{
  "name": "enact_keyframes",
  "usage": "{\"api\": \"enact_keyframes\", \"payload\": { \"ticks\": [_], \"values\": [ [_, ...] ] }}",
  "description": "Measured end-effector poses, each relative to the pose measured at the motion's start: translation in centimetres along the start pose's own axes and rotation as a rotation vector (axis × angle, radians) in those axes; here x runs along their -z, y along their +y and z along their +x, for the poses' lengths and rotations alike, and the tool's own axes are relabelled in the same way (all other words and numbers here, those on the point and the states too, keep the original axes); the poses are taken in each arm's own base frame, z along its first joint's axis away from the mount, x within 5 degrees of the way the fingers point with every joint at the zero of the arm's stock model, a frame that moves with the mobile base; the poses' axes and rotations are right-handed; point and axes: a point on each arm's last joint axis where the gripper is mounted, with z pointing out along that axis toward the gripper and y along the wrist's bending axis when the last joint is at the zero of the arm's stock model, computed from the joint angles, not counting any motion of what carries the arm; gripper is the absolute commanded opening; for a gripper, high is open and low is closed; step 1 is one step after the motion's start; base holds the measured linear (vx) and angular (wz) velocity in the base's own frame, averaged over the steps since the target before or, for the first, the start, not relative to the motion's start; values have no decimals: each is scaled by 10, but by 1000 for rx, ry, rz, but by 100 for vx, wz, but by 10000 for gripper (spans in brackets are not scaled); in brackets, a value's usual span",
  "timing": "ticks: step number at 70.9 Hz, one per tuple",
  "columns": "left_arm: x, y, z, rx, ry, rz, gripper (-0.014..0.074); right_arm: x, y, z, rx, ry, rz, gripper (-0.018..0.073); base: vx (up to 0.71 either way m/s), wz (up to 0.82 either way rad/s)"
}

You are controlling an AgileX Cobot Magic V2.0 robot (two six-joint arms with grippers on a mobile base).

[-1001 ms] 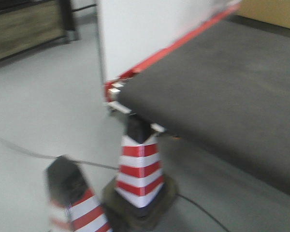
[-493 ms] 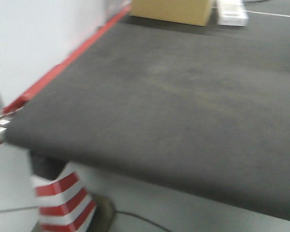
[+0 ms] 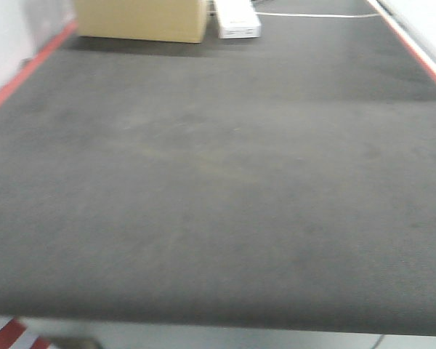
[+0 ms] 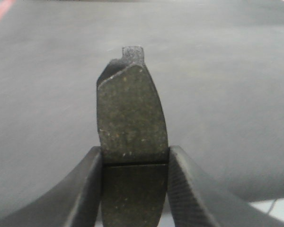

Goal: Move and align brake pads A on conveyor
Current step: 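Position the base over the black conveyor belt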

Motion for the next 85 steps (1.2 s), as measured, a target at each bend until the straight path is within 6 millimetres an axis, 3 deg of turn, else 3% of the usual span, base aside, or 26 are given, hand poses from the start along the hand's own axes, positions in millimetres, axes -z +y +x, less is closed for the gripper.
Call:
{"api": "enact_keyframes", "payload": {
  "ticks": [24,85],
  "values": [
    [0,0,0,0,0,0,192,0,0,0,1,0,1,207,14,-21],
    [0,0,0,0,0,0,192,0,0,0,0,0,0,207,10,3]
  ]
}}
